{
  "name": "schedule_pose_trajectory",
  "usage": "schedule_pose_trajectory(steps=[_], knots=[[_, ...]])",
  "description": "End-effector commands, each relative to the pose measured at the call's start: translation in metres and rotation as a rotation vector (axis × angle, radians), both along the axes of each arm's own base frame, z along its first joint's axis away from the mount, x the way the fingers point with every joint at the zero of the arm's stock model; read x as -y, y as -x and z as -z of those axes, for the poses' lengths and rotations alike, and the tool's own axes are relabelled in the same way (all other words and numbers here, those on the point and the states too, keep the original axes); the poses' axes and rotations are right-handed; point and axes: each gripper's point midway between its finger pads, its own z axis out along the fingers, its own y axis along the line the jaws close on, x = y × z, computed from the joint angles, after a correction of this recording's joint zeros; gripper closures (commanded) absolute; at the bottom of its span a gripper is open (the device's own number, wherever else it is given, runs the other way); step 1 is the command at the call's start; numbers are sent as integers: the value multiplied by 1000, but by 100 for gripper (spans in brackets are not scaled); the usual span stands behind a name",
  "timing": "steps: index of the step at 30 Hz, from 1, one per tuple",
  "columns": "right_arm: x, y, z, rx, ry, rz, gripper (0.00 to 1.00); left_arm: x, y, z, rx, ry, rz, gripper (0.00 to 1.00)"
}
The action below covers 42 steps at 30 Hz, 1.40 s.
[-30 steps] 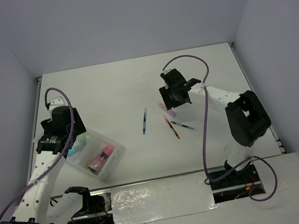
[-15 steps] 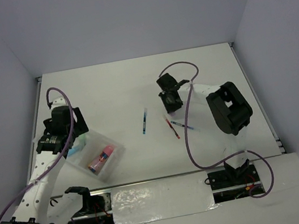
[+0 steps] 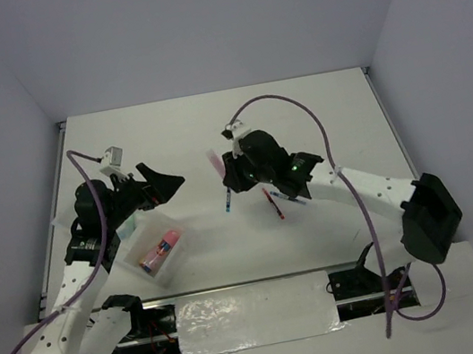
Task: Sort the stationery into containers
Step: Pick up the pen from the center of the board, then place the pen in the storage box.
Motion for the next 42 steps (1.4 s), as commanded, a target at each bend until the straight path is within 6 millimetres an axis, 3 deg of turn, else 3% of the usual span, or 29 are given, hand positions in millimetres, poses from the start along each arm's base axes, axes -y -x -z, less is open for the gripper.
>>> schedule_pose_trajectory(steps=[1,5,8,13,15,16,17,19,20,21,22,23,24,25,26,27,28,29,30,31,32,33,38,41,42], knots=[[-49,28,-52,54,-248,-91,97,28,11,-63,132,238,137,1],[-90,71,-86,78,-335,-202,97,31,12,-66,123,255,143,1],[-110,87,-101,70,-346,-255,96,30,12,-60,99,245,139,3],[-126,93,-116,77,-341,-273,95,32,17,-58,101,262,159,6],[-129,98,-123,83,-362,-289,95,30,15,-50,68,240,142,14],[-131,103,-129,91,-380,-303,95,30,14,-45,61,223,139,19],[-132,104,-131,95,-385,-305,94,30,13,-42,54,220,139,34],[-133,102,-131,96,-379,-298,93,31,13,-39,43,218,147,52],[-133,98,-131,100,-372,-282,89,32,14,-41,48,216,157,82],[-132,95,-129,103,-363,-267,84,31,14,-35,37,182,157,93],[-132,93,-128,108,-353,-257,74,29,13,-33,28,152,150,100],[-131,92,-126,111,-349,-248,42,22,5,-46,62,105,106,100],[-127,90,-125,115,-344,-229,14,10,-3,-40,87,-17,68,100],[-111,80,-122,134,-312,-152,1,-25,-15,-36,15,-154,-125,100],[-98,74,-120,140,-294,-95,0,-54,-22,-30,-19,-277,-253,100],[-81,69,-105,121,-268,-35,0,-87,-28,-16,-85,-429,-382,100],[-61,57,-102,123,-262,26,0,-120,-18,-14,-178,-554,-510,100],[-44,59,-116,139,-313,44,0,-167,-13,-16,-219,-713,-728,100],[-32,59,-101,125,-315,51,0,-185,-14,-8,-273,-834,-784,100],[-25,62,-102,118,-343,33,0,-198,-9,-6,-317,-911,-827,100],[-7,59,-113,143,-381,58,0,-207,-9,-4,-348,-966,-856,100],[4,60,-101,133,-367,70,0,-215,-11,4,-395,-1032,-882,100],[39,68,-101,176,-330,98,0,-217,-21,44,-507,-1065,-846,98],[51,76,-101,196,-315,91,0,-215,-22,69,-556,-1089,-804,85],[54,77,-103,205,-318,89,0,-215,-21,76,-571,-1096,-791,74]])
